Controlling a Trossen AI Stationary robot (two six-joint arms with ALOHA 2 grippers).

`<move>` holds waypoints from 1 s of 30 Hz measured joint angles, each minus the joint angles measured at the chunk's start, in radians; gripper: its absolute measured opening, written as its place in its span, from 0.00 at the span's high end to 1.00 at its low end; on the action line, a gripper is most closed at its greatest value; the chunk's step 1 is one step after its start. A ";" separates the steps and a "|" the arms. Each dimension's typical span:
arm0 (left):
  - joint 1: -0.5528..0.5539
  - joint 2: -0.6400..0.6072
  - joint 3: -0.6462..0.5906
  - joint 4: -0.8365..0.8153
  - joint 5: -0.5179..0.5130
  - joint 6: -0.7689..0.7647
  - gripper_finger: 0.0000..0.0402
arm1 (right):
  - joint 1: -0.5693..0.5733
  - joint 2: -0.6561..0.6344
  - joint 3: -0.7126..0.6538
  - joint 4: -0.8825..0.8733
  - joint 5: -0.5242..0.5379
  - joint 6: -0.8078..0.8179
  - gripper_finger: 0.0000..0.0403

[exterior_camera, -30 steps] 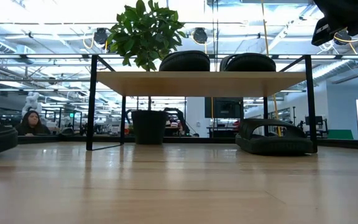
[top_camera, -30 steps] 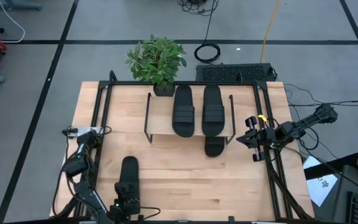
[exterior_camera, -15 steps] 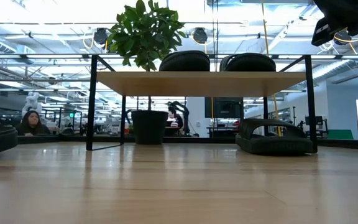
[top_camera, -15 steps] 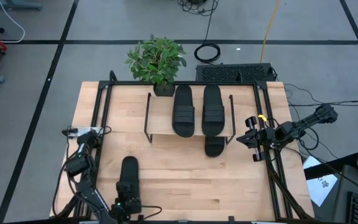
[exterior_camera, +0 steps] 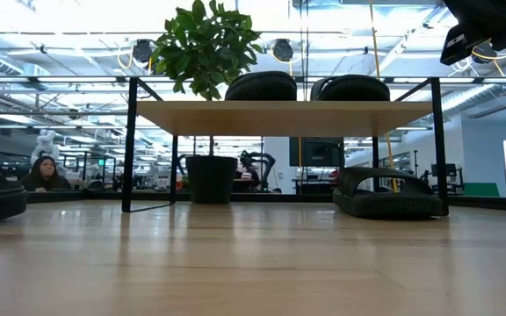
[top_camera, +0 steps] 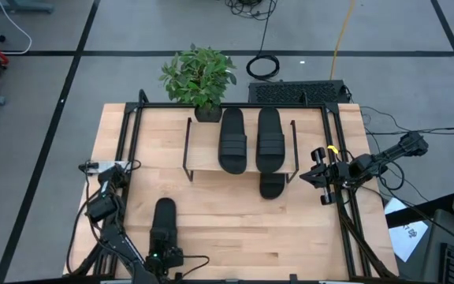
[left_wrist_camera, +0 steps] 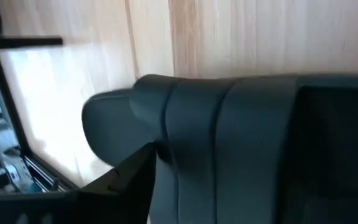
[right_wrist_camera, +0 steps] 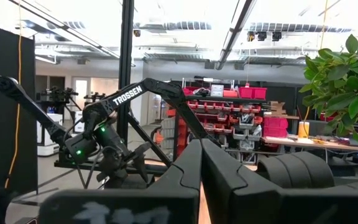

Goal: Pick and place slides into the shelf
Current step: Put the black slide under the shelf

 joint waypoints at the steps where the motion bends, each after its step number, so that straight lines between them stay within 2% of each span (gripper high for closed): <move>1: 0.002 0.000 0.000 0.000 0.015 -0.001 0.47 | 0.000 0.000 0.000 0.000 0.000 0.000 1.00; 13: 0.002 0.000 0.001 -0.001 0.087 -0.152 0.97 | 0.000 0.000 0.000 0.000 0.000 0.011 1.00; 19: -0.005 0.000 0.001 -0.001 0.086 -0.200 0.96 | 0.000 0.000 0.000 0.000 0.000 0.012 1.00; 23: -0.020 0.000 0.010 -0.003 0.067 -0.180 0.99 | 0.000 0.000 0.000 0.000 0.000 0.011 1.00; 30: -0.039 0.000 0.073 0.004 0.020 -0.010 0.99 | 0.000 0.000 0.000 0.000 0.000 0.010 1.00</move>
